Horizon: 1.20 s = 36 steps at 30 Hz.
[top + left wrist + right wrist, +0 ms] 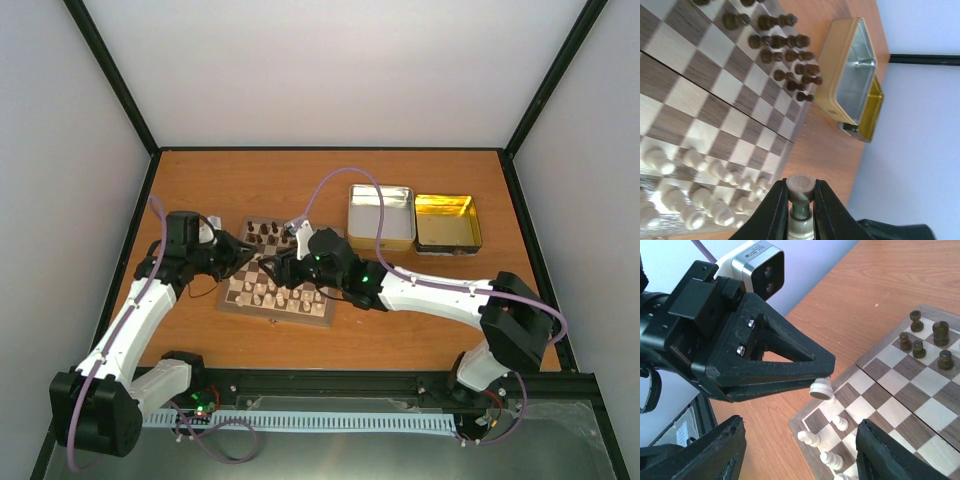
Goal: Set up the chess pieces on the board
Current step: Place the chess piece on the chessboard.
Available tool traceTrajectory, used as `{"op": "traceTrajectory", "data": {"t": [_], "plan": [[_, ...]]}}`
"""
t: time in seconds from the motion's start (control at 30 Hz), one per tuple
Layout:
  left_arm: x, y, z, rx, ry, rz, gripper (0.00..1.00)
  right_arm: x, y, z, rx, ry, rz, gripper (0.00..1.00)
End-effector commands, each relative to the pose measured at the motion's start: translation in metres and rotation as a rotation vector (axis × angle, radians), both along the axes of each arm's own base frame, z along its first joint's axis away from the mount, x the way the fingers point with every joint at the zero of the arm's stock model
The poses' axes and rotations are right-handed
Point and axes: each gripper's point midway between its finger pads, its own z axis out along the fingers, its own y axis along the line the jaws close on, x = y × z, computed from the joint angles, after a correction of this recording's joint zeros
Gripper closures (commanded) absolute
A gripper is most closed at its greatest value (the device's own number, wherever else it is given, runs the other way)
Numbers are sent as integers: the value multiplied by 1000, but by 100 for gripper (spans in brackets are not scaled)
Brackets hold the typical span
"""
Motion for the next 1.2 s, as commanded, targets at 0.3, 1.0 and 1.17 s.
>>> {"op": "traceTrajectory", "data": {"t": [0.3,1.0,1.17], "plan": [[-2,-26,33,-232,31,-42,99,22,20,-4,95,50,-74,47],[-11,-29,30,-267,58,-52,98,37,17,5,146,26,-120,84],[-12,-29,33,-248,19,-75,69,36,13,10,140,-23,-107,90]]}}
